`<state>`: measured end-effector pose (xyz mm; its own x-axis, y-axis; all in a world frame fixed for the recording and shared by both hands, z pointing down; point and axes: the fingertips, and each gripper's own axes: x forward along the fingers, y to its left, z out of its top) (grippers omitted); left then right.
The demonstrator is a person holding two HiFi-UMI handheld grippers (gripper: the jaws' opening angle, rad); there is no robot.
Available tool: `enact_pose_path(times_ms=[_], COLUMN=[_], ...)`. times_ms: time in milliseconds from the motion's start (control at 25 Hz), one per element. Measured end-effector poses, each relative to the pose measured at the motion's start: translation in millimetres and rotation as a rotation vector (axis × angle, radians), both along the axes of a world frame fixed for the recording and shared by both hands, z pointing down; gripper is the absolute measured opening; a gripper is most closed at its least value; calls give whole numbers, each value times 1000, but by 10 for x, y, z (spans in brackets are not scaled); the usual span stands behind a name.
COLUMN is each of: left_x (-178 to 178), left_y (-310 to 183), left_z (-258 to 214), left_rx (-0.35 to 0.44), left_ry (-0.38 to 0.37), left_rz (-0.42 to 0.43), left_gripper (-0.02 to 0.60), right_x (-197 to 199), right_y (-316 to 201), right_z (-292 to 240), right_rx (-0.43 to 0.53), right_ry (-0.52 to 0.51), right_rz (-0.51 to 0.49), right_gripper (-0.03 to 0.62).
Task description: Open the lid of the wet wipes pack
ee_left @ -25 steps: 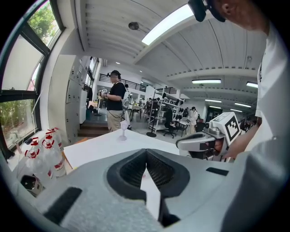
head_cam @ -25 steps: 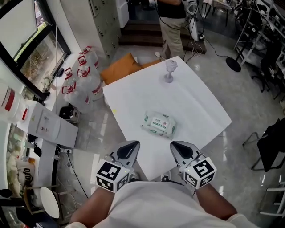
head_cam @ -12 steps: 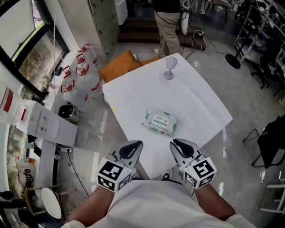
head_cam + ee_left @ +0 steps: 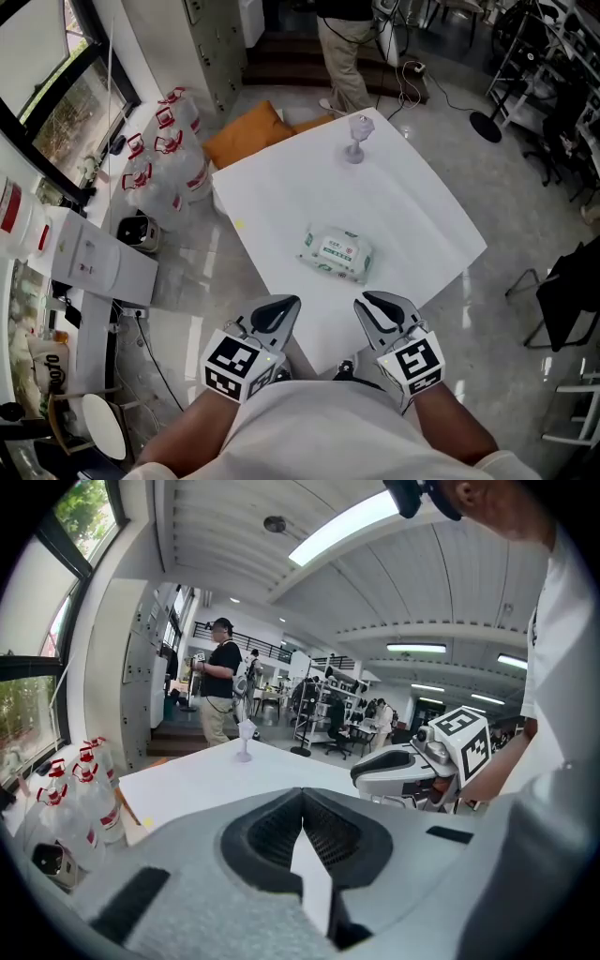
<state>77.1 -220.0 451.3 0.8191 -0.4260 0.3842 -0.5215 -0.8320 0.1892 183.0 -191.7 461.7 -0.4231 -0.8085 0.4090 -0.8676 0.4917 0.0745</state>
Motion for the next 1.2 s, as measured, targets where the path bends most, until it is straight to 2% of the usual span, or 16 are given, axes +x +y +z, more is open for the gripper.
enact_pose_path(times_ms=[240,480,1000,1200], left_x=[-161,-312,-592,-735], left_y=[-23,-47,-23,-4], left_z=[50,95,181,208], left_rx=[-9,-13,-20,-29], left_ry=[-4,-16,-27,-32], left_rz=[-39,-87,-175,-226], left_gripper=[9,8,9,9], right_x=[-63,0,55,85], right_y=[-68,-322,-852,-1022], right_z=[126,456,1226,1447], right_rx=[-27,-67,-188,-221], right_ry=[14,118,253,355], right_rz=[-18,-43,-100,-144], right_gripper=[69,64,61,61])
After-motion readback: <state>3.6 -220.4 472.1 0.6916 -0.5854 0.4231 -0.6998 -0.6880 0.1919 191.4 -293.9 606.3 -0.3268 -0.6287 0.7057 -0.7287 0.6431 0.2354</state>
